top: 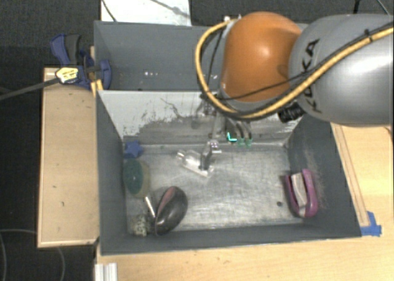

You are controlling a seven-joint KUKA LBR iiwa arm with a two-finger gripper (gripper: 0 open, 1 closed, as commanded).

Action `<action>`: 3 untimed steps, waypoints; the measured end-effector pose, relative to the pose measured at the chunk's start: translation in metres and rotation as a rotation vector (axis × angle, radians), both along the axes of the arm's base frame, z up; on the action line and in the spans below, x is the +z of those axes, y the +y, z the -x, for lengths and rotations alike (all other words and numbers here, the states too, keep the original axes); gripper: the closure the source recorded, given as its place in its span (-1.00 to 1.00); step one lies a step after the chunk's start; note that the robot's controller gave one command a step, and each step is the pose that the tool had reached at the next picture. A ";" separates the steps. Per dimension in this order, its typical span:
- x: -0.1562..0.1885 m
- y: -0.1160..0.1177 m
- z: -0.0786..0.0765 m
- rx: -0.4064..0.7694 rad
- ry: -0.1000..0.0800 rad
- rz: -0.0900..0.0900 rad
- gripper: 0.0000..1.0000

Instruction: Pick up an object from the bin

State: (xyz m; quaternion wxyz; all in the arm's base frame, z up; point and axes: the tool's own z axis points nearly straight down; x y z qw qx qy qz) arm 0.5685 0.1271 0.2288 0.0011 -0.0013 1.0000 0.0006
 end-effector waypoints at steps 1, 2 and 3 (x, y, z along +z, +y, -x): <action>0.000 0.000 0.000 -0.004 -0.001 0.000 1.00; -0.081 0.021 0.039 -0.199 0.006 0.001 1.00; -0.079 0.020 0.037 -0.202 0.001 0.000 -1.00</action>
Offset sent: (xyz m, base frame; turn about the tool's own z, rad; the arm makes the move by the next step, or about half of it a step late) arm 0.0000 0.0000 0.0000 0.0000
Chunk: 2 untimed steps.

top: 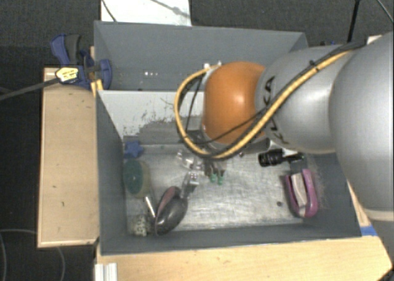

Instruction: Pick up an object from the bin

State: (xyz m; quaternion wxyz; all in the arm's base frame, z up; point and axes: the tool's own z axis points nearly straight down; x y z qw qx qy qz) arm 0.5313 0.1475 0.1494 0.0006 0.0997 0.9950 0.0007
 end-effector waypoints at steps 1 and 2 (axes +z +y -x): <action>-0.033 0.023 0.011 0.118 -0.025 -0.006 -1.00; -0.037 0.021 0.014 0.115 -0.014 -0.001 1.00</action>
Offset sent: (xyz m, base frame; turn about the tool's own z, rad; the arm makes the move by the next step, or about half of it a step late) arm -0.0348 0.0403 -0.0794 -0.1897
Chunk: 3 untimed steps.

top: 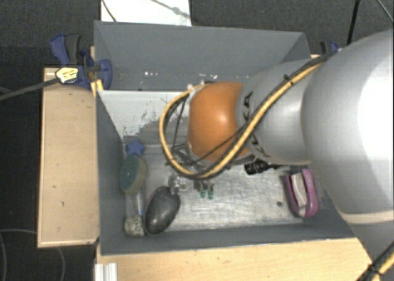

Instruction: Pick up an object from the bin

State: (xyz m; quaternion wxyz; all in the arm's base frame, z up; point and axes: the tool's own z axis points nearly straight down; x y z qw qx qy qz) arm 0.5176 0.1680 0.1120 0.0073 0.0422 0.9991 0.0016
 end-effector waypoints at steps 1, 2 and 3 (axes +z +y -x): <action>0.063 0.005 -0.029 -0.050 0.004 -0.002 1.00; 0.028 0.044 0.012 -0.232 0.018 0.000 1.00; 0.029 0.042 0.010 -0.235 0.015 0.000 -1.00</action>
Offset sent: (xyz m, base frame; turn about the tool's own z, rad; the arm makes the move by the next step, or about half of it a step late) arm 0.0253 0.0047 0.0587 0.0502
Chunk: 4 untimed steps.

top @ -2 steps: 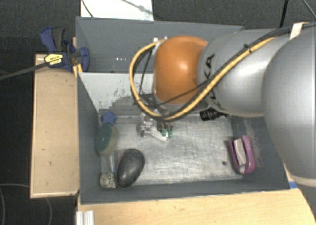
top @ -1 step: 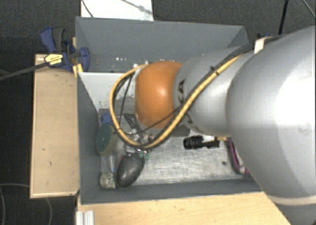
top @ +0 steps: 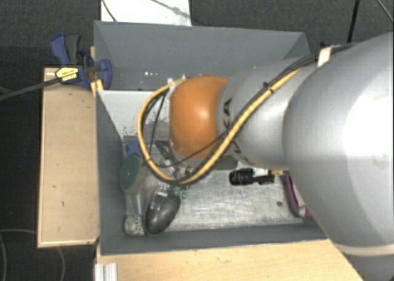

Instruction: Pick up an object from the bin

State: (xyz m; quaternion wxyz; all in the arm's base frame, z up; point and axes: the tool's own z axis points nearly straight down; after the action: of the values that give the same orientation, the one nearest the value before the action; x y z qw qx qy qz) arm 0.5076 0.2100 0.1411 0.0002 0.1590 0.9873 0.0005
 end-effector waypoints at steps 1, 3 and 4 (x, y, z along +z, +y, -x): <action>-0.070 -0.038 0.019 0.234 -0.006 -0.002 -1.00; -0.067 -0.064 0.028 -0.128 -0.004 -0.003 -1.00; -0.062 -0.067 0.030 -0.140 -0.002 -0.001 -1.00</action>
Offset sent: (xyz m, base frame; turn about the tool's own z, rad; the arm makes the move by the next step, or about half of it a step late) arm -0.0204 -0.0385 -0.0711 -0.2340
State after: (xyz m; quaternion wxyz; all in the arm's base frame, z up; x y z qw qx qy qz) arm 0.4779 0.1430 0.0795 0.0013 0.2276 0.9738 0.0011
